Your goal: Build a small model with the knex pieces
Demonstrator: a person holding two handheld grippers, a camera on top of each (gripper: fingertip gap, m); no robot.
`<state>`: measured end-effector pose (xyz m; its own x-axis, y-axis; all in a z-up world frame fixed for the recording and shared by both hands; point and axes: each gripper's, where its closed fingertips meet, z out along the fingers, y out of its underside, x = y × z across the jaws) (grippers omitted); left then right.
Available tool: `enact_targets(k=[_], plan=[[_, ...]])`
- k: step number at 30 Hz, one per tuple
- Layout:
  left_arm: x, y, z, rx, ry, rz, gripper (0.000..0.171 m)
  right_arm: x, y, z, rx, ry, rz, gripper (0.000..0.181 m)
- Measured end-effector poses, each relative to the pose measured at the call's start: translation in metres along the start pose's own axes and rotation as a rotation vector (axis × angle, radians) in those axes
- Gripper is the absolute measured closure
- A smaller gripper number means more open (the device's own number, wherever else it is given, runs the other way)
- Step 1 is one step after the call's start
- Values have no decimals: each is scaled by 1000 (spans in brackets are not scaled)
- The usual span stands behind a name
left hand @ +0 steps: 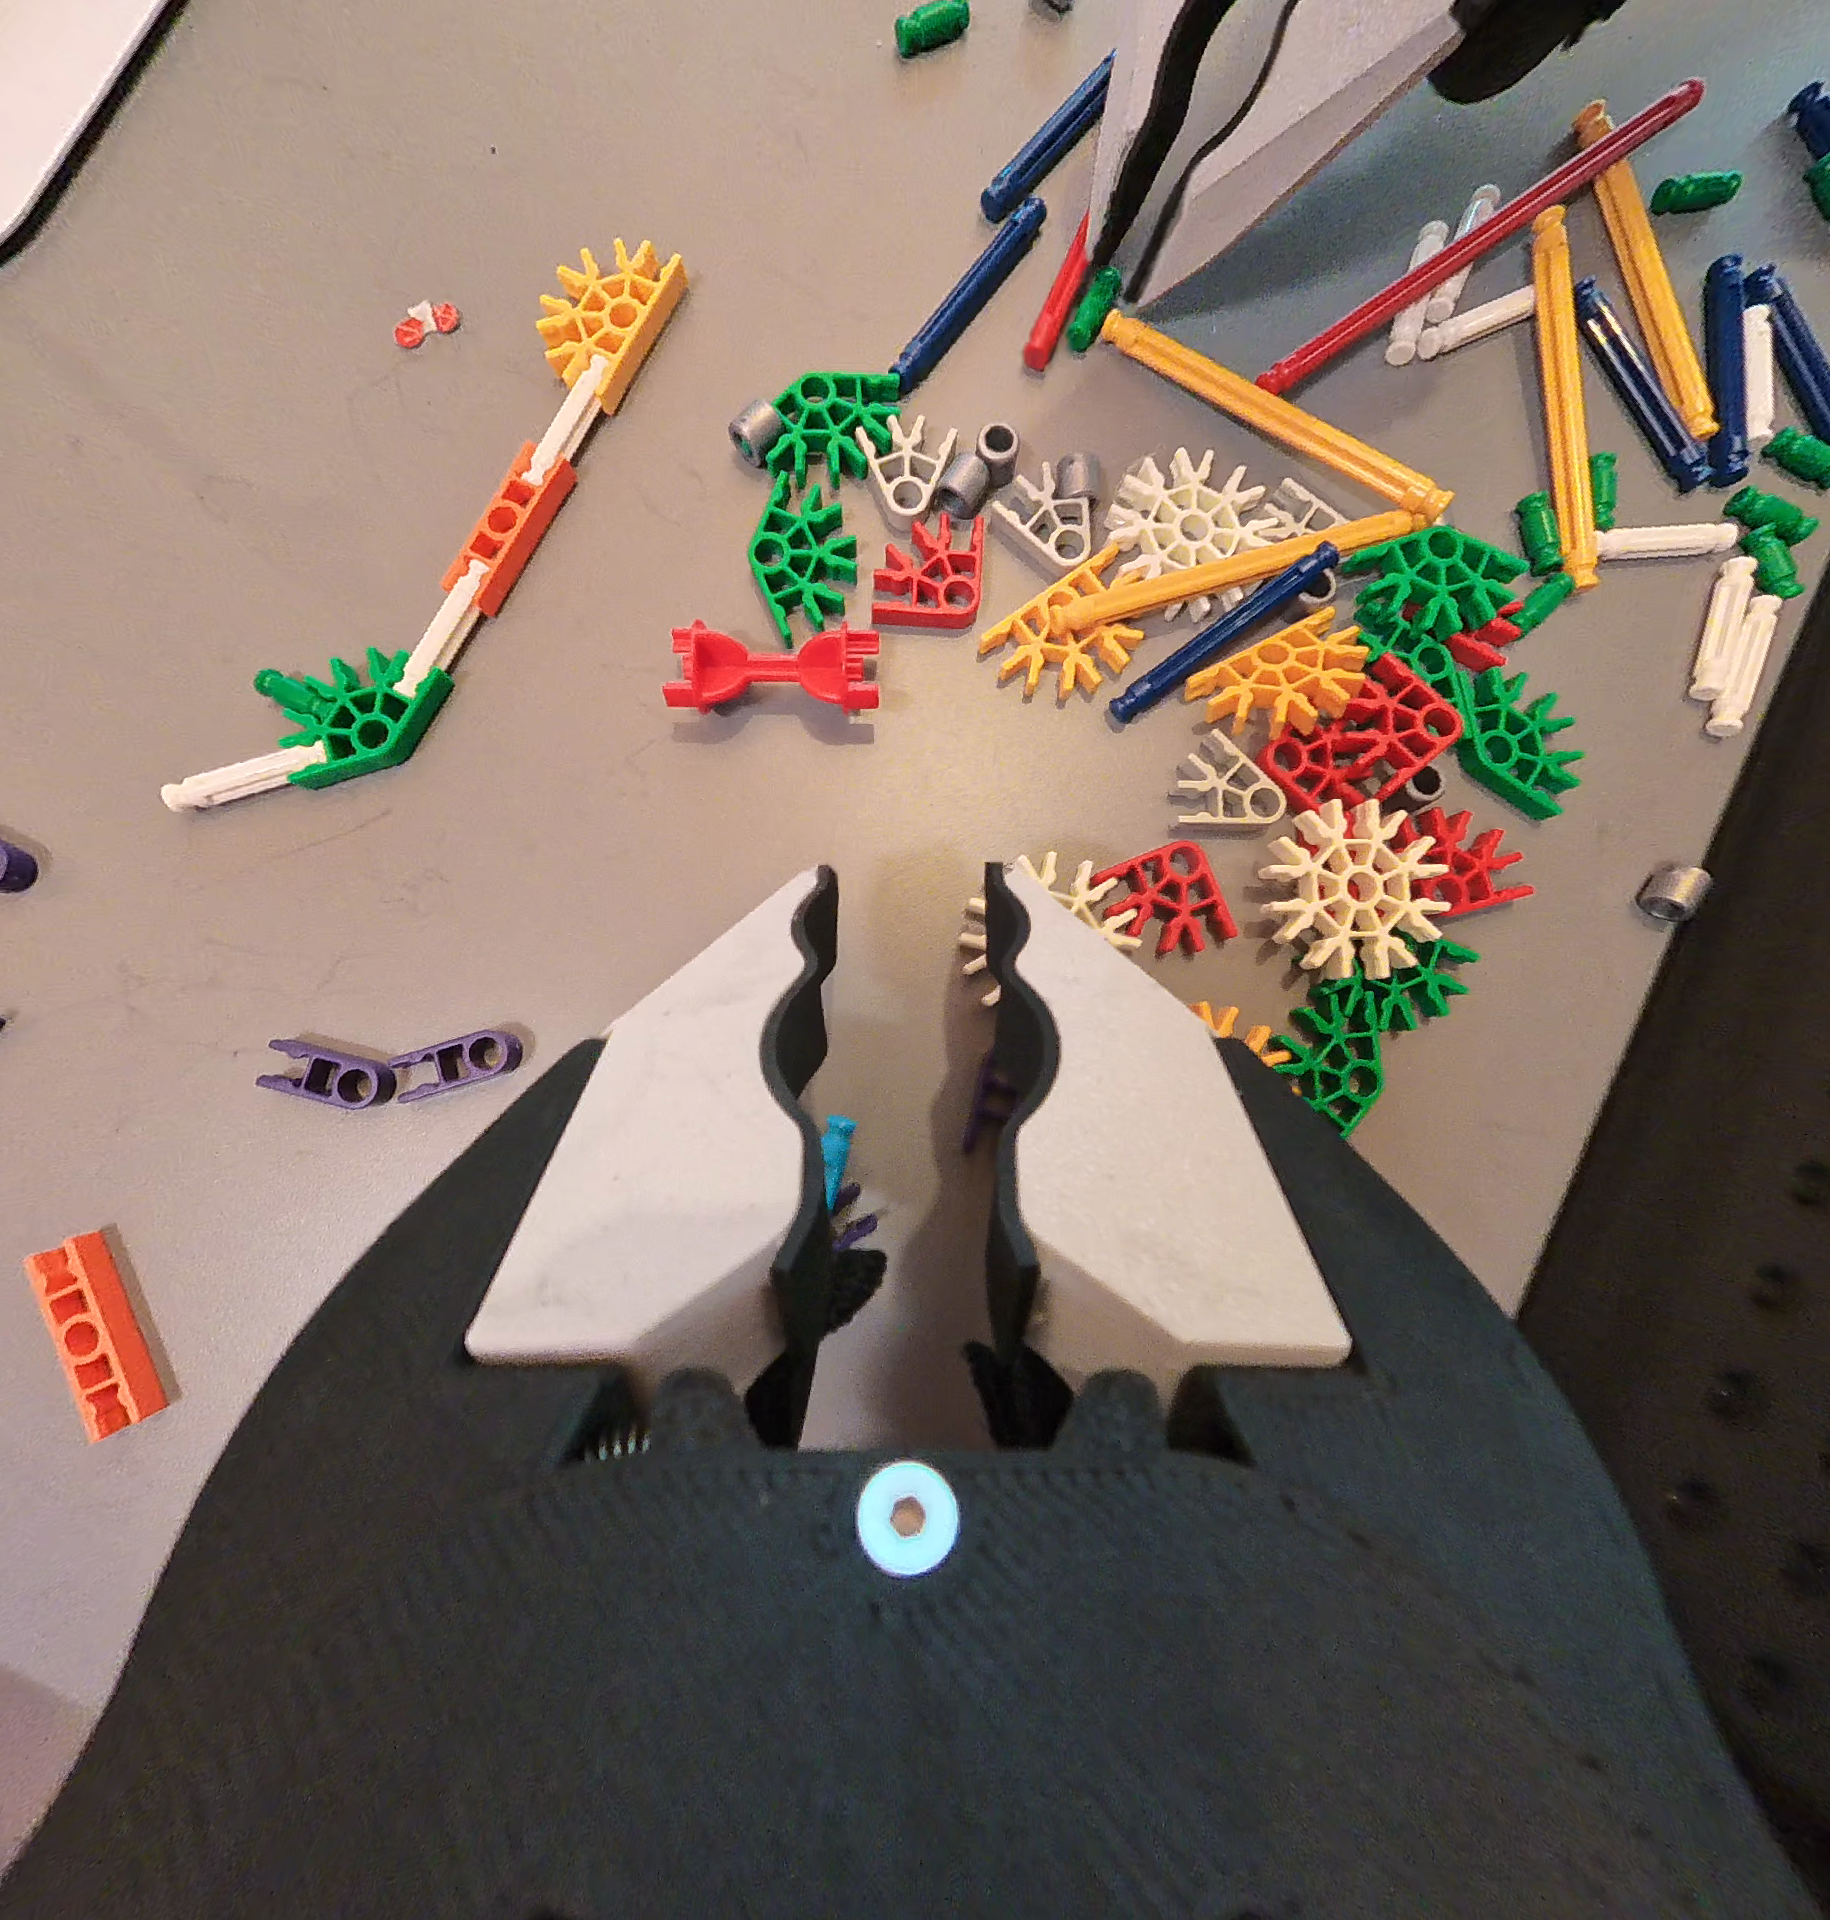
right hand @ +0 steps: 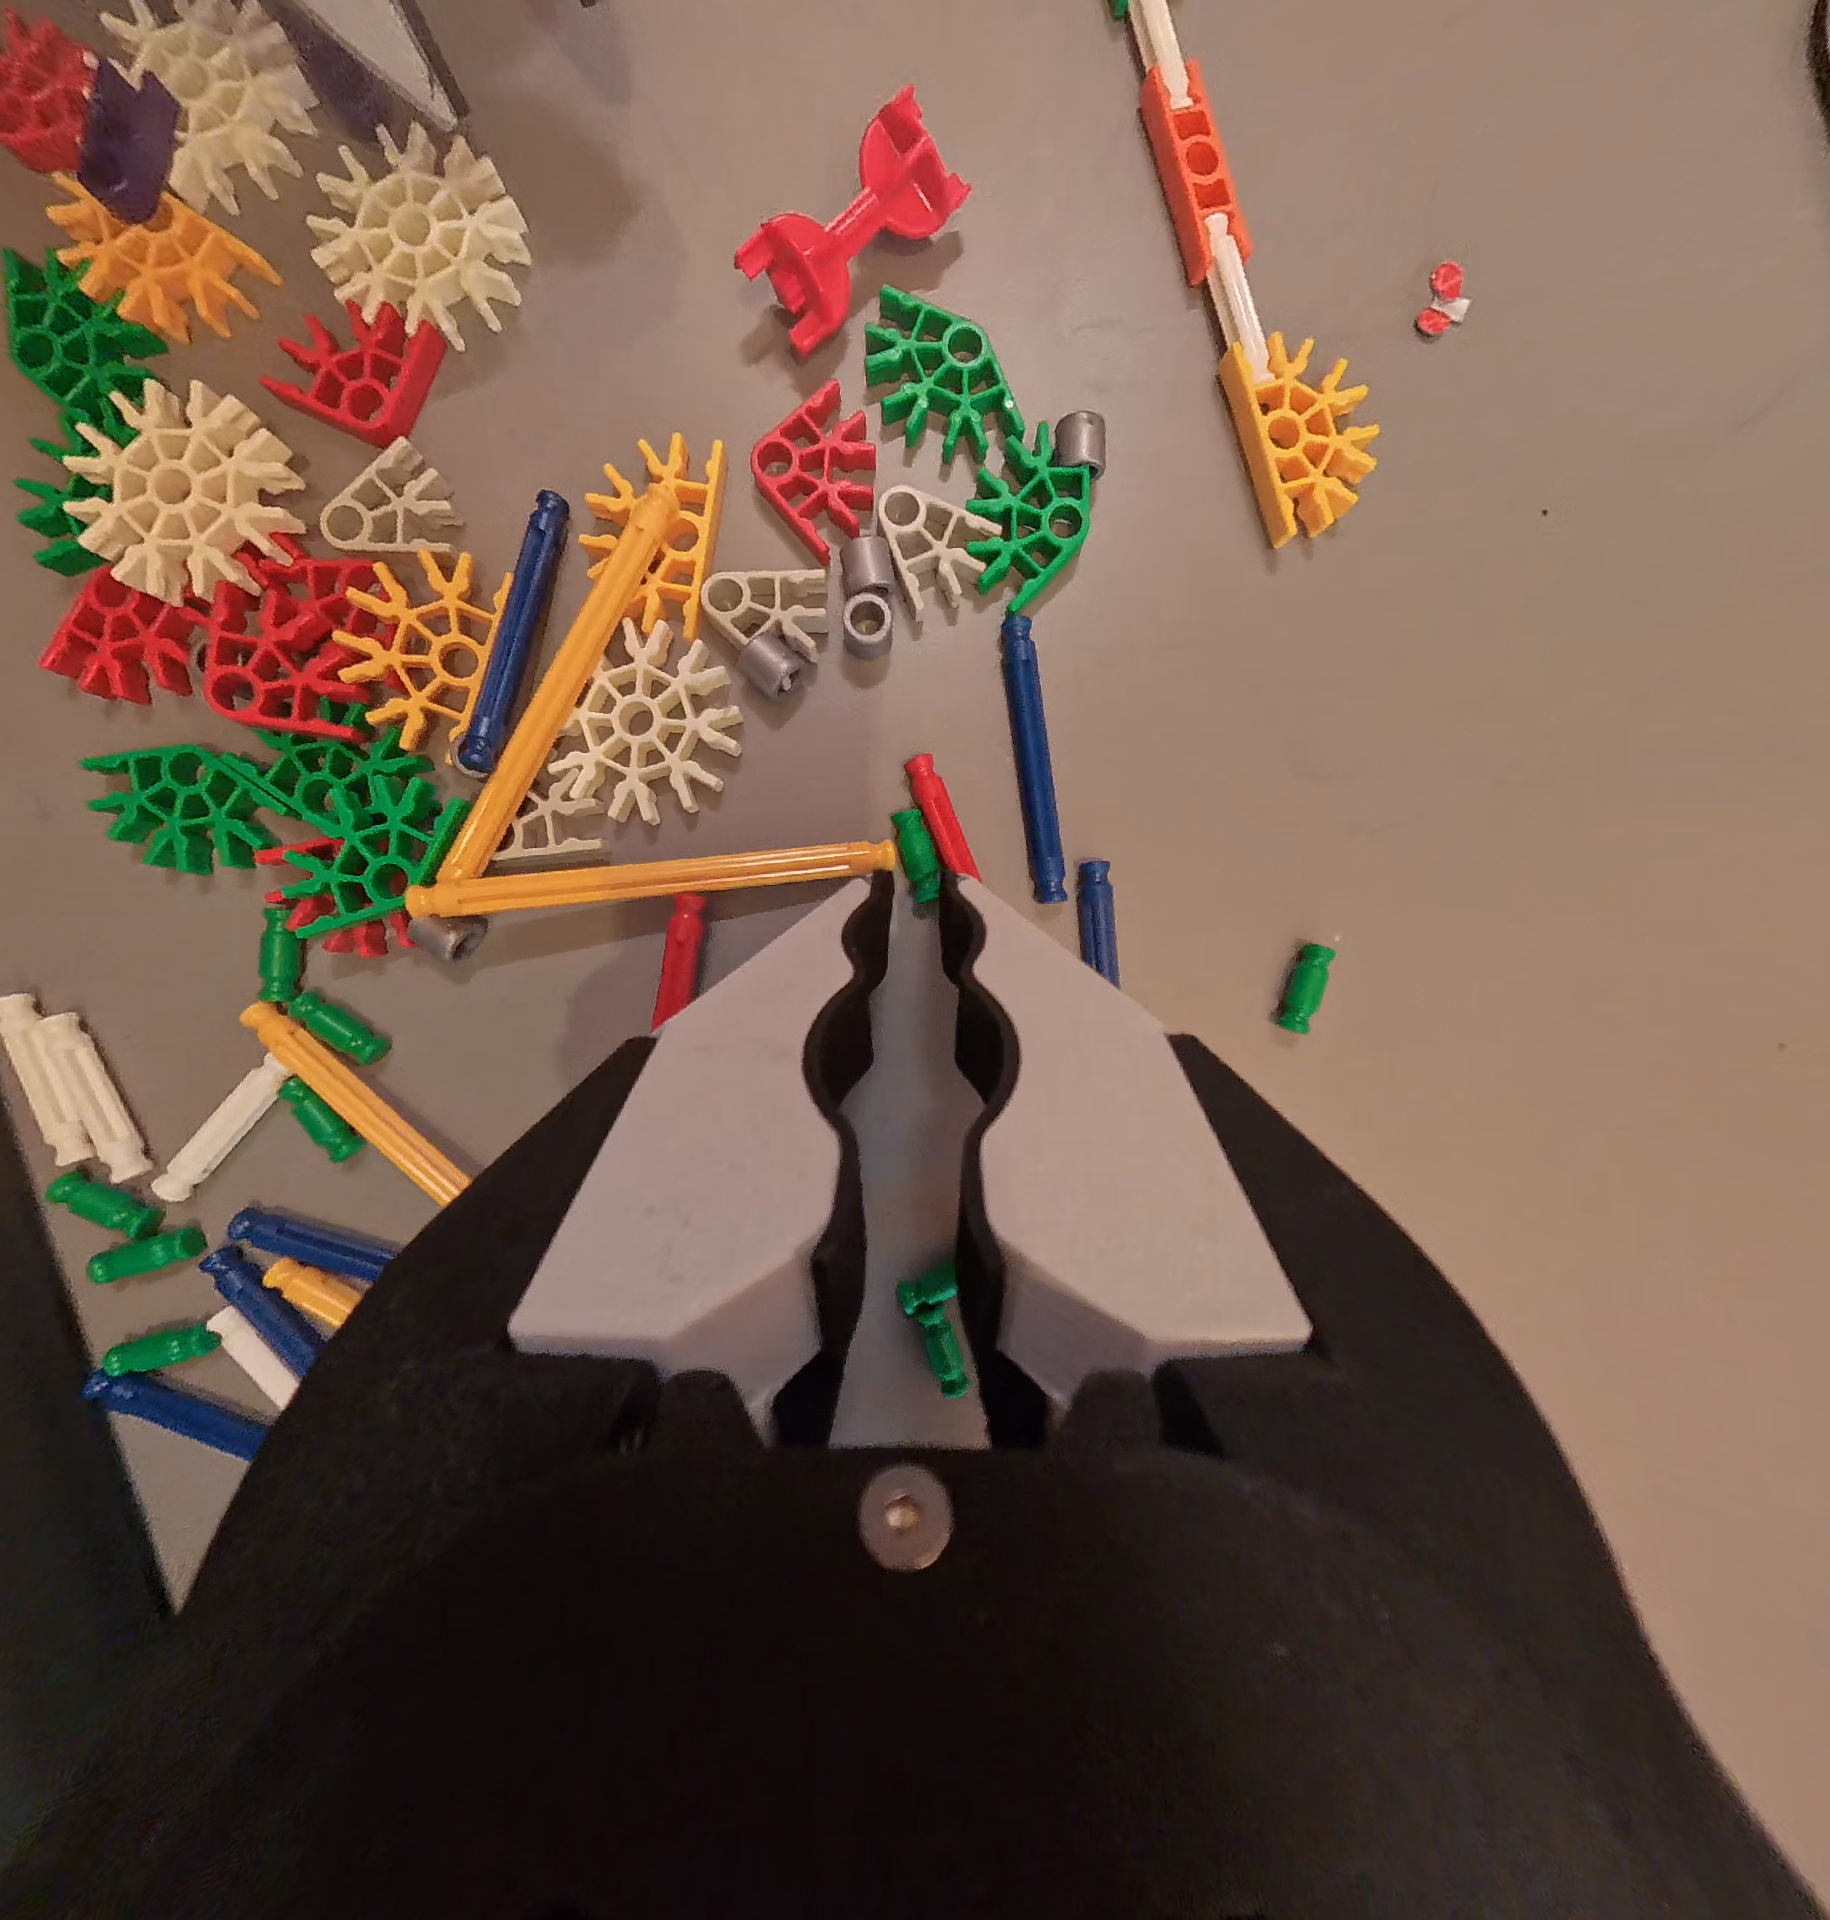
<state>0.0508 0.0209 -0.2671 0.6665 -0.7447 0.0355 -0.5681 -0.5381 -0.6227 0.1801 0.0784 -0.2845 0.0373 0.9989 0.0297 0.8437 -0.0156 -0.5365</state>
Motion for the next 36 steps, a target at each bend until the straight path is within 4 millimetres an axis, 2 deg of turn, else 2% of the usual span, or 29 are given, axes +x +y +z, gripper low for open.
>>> enact_targets(k=[12,16,21,25,28,33,36], plan=[[-7,-7,3,3,6,14,144,-3,-2,5,18,-40,10,178],[-17,-13,2,21,-10,15,144,-2,-4,-3,39,-42,37,178],[-38,-23,1,50,-56,11,144,4,-11,-21,63,-26,39,178],[-58,-37,5,81,-91,9,145,19,-25,-32,89,-2,20,178],[-68,-51,16,95,-84,35,145,39,-36,-33,94,26,-4,179],[-74,-76,38,104,-57,105,144,65,-54,-19,90,10,-82,178],[-76,-83,53,84,-46,136,144,74,-61,-6,90,-30,-118,178]])
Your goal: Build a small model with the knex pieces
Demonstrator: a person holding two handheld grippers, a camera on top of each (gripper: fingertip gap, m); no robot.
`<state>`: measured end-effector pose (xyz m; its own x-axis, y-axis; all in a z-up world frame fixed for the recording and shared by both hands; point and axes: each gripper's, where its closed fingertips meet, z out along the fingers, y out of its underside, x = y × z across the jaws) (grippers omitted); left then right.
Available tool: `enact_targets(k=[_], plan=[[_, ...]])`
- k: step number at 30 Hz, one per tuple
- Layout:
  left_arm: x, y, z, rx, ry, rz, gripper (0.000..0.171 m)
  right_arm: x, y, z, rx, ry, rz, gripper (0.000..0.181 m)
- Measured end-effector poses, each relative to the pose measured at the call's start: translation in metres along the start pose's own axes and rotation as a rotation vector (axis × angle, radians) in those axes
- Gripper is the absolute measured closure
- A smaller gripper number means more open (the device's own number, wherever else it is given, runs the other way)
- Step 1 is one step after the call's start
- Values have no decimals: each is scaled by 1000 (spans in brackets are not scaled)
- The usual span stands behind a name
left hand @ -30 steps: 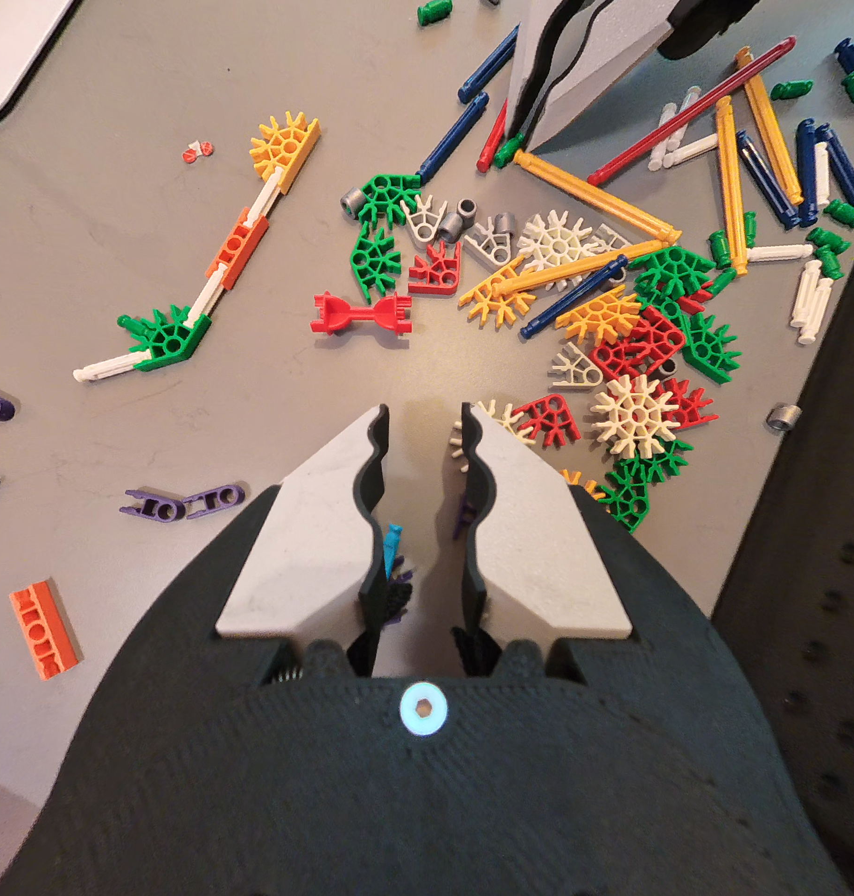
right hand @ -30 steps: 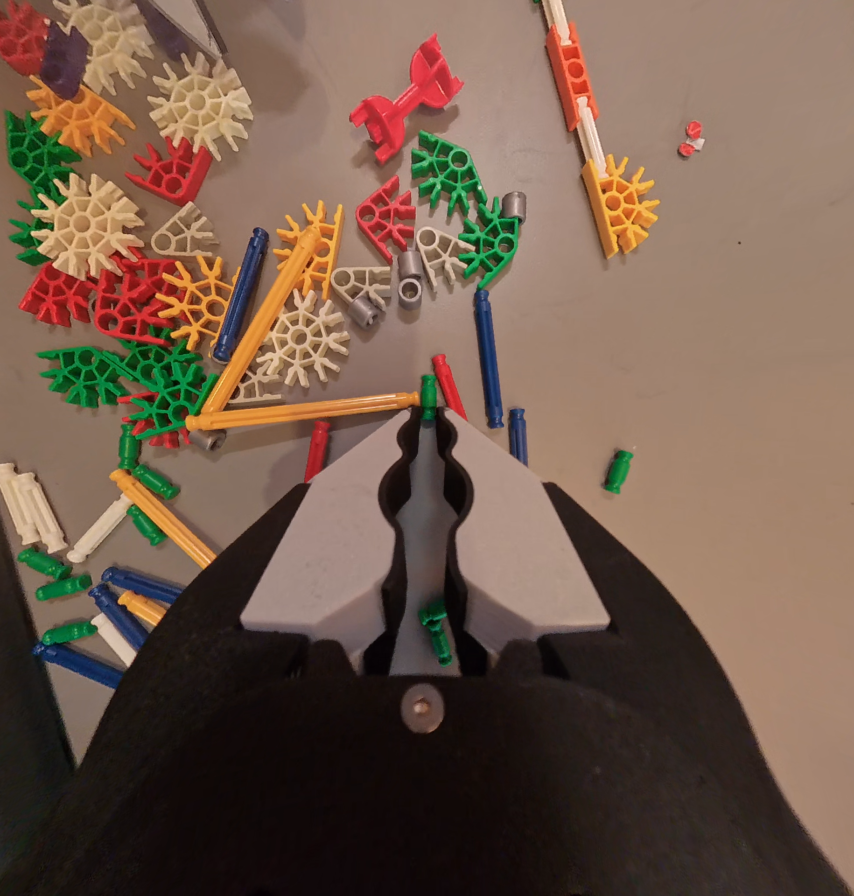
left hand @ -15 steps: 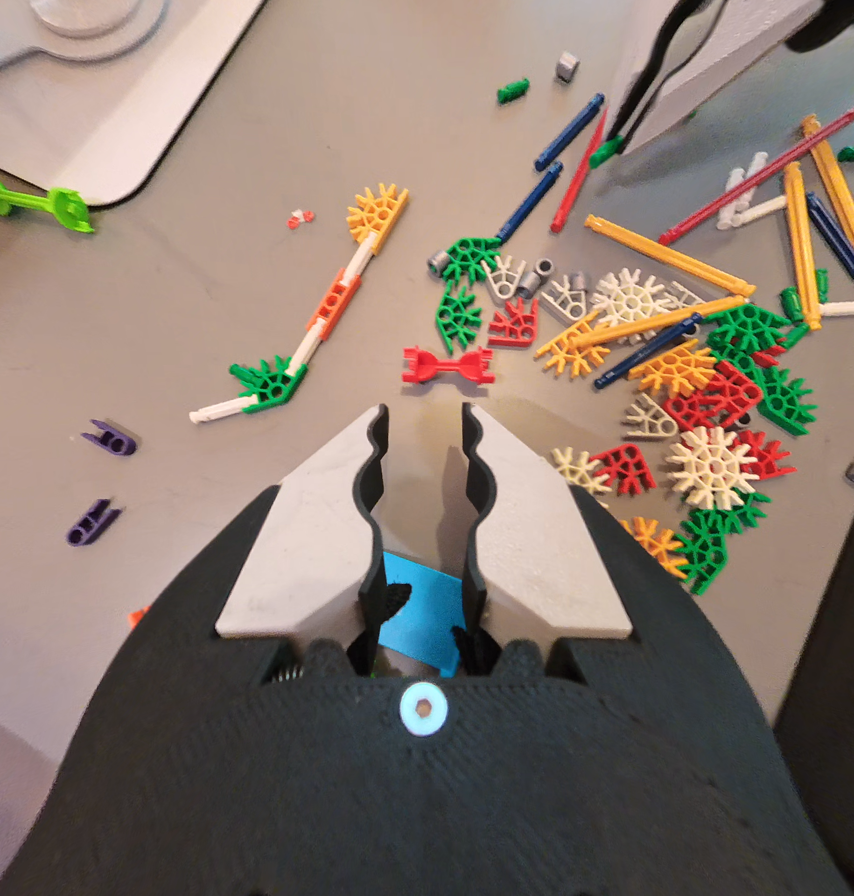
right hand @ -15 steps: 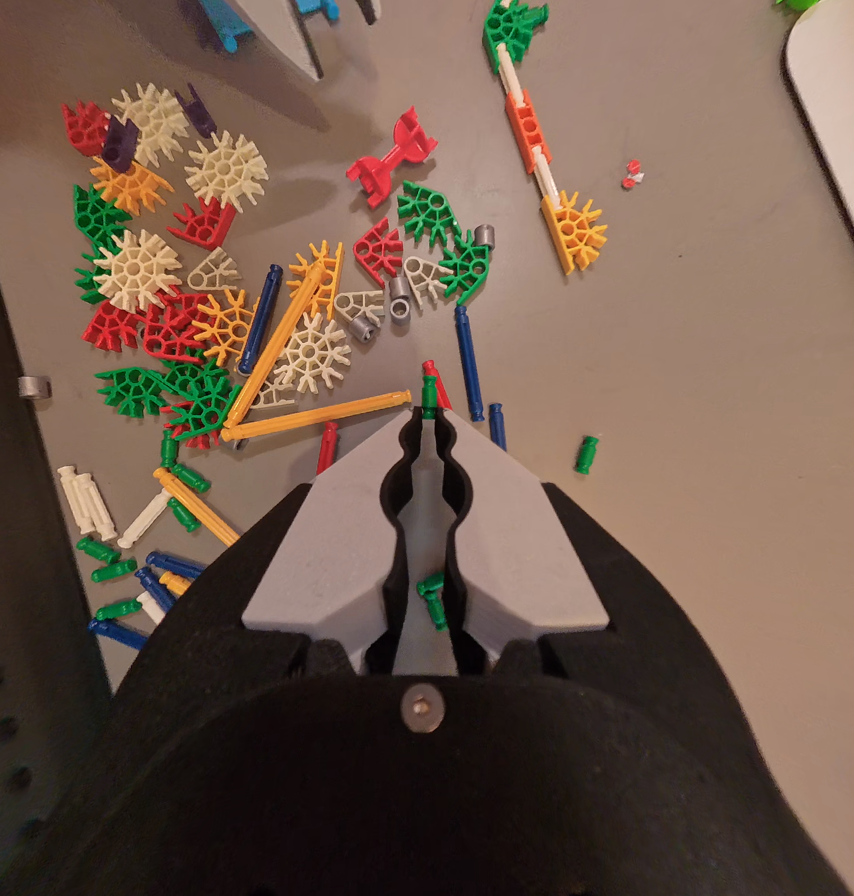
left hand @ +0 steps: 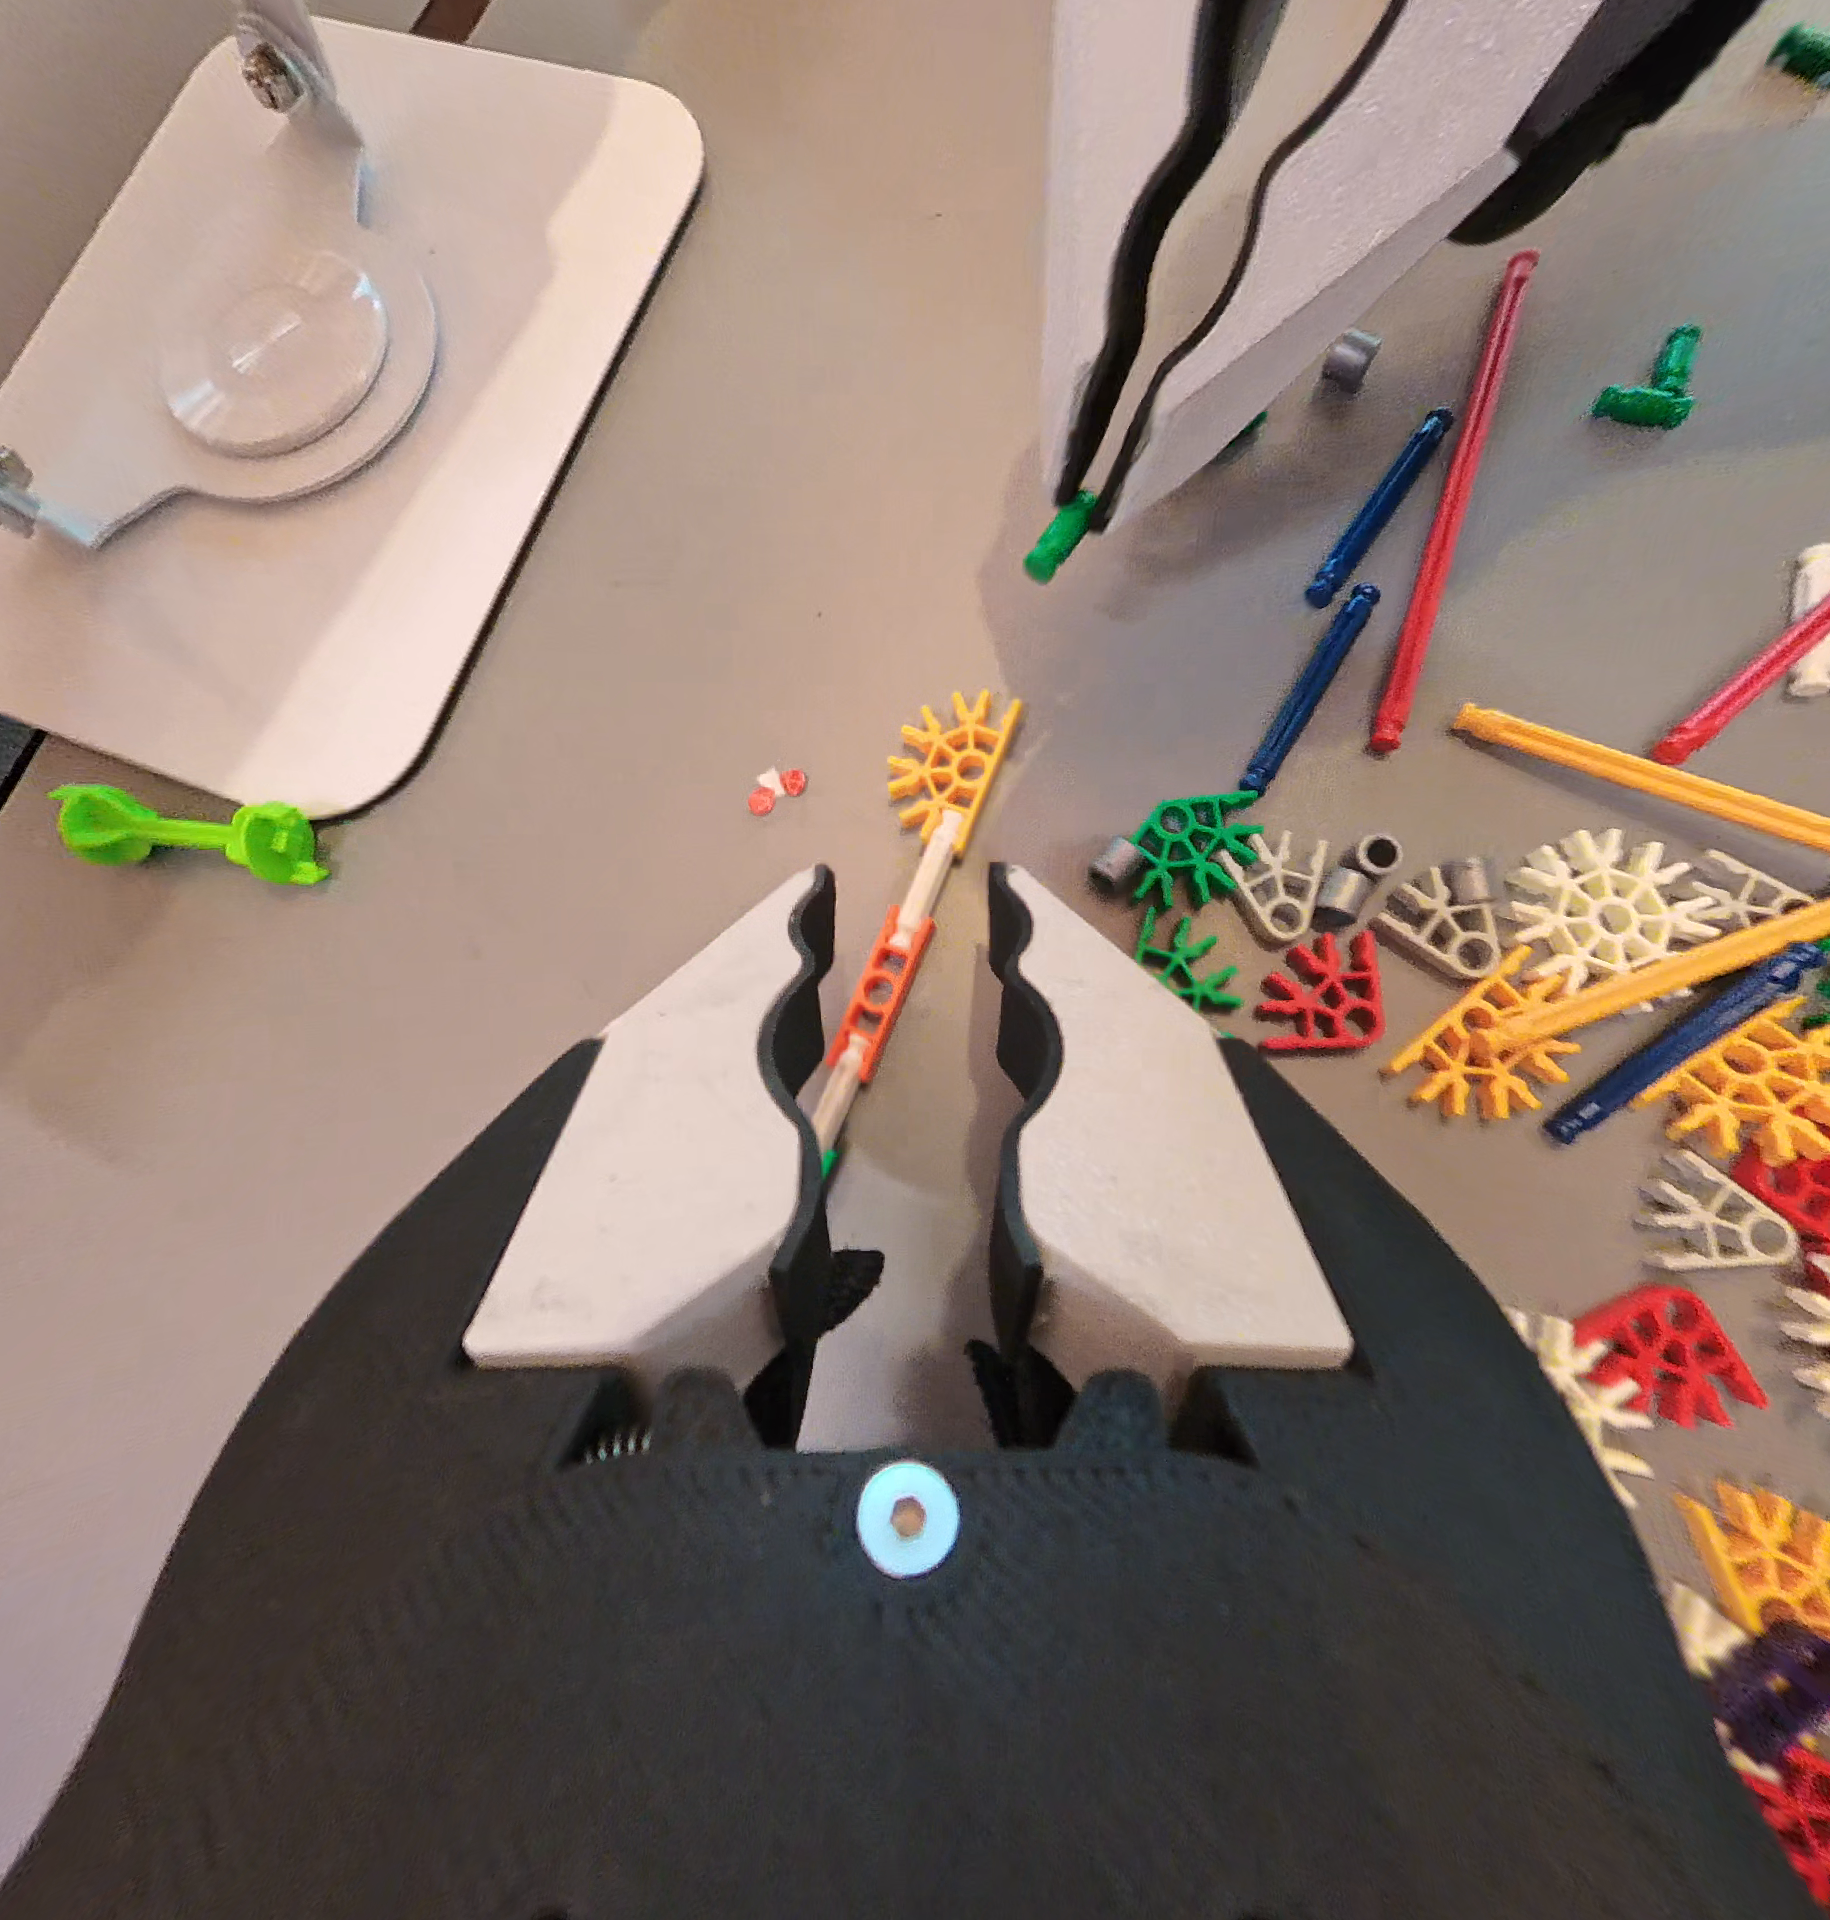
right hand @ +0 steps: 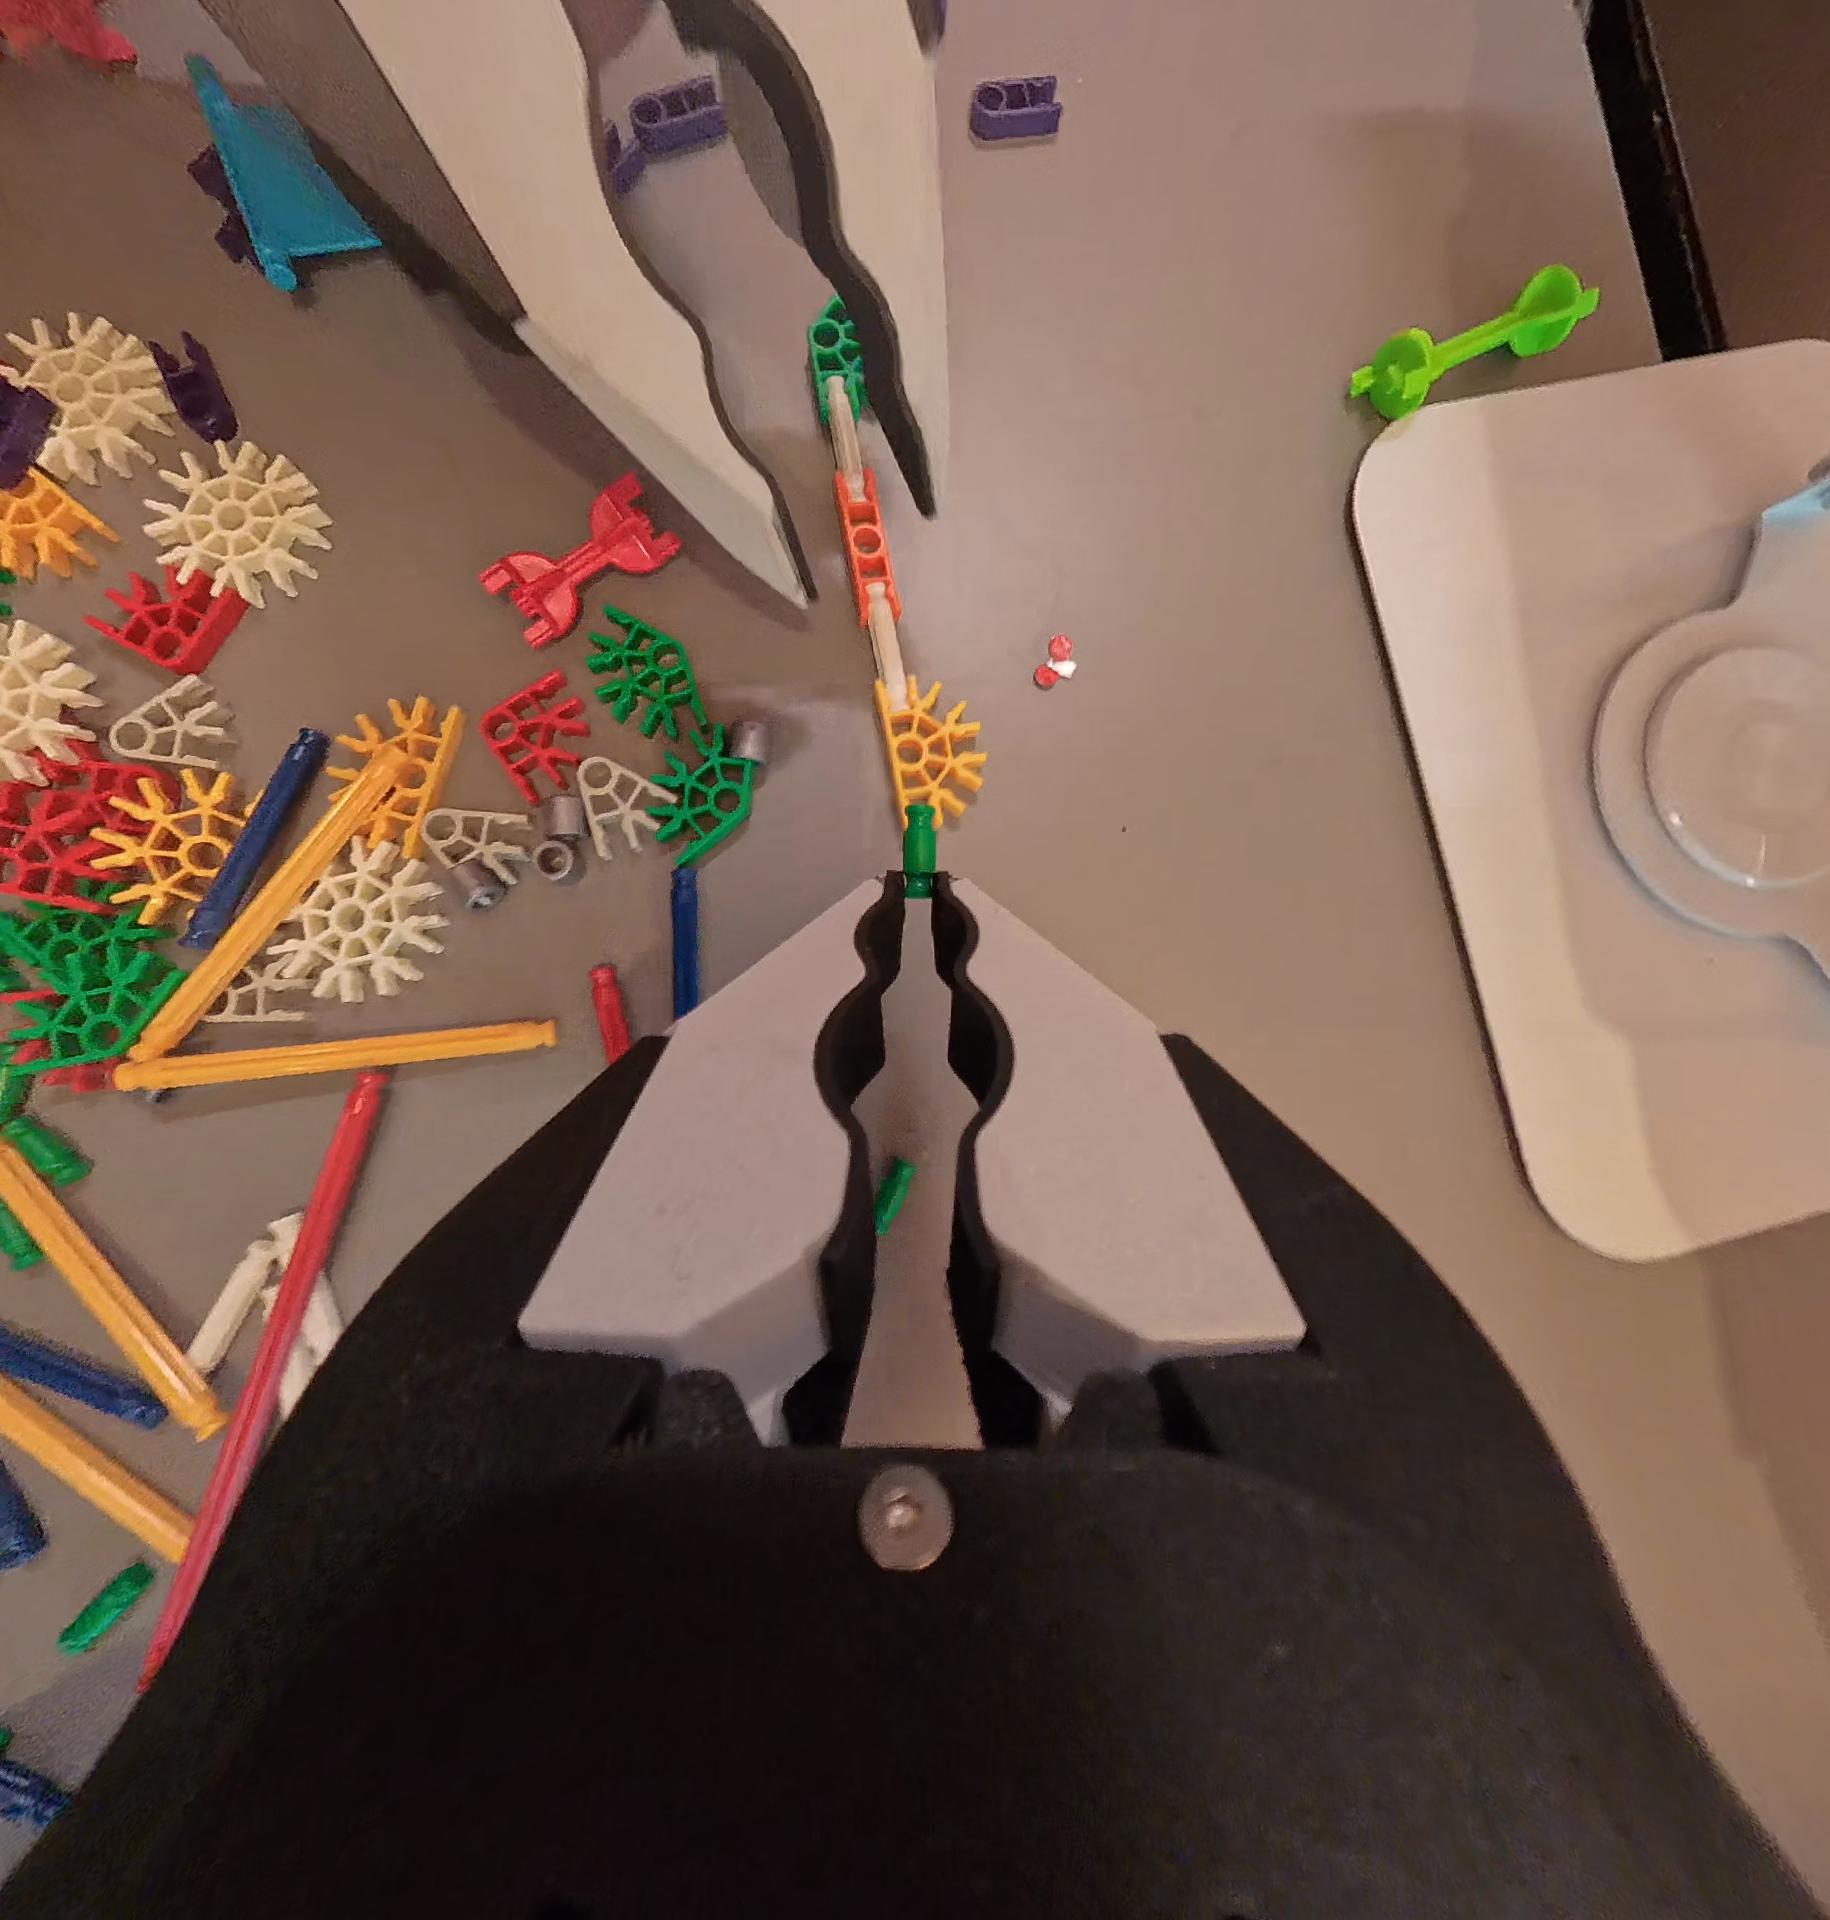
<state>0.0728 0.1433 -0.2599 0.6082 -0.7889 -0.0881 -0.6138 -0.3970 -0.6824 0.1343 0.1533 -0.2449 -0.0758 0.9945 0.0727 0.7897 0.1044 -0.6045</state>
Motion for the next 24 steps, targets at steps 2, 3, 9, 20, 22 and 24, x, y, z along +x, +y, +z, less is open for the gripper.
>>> enact_targets(k=[2,3,9,20,22,24], plan=[[0,-3,8,-7,12,16,145,4,3,9,-33,-20,-25,178],[0,-4,12,-7,16,25,147,4,4,12,-43,-30,-36,178],[5,-7,28,-40,59,90,153,-2,11,27,-86,-100,-89,178],[9,-3,36,-69,101,104,159,1,14,37,-119,-118,-123,178],[9,-3,36,-70,104,104,159,2,14,35,-125,-116,-136,178],[9,-3,36,-72,106,106,159,3,14,34,-130,-116,-140,178]])
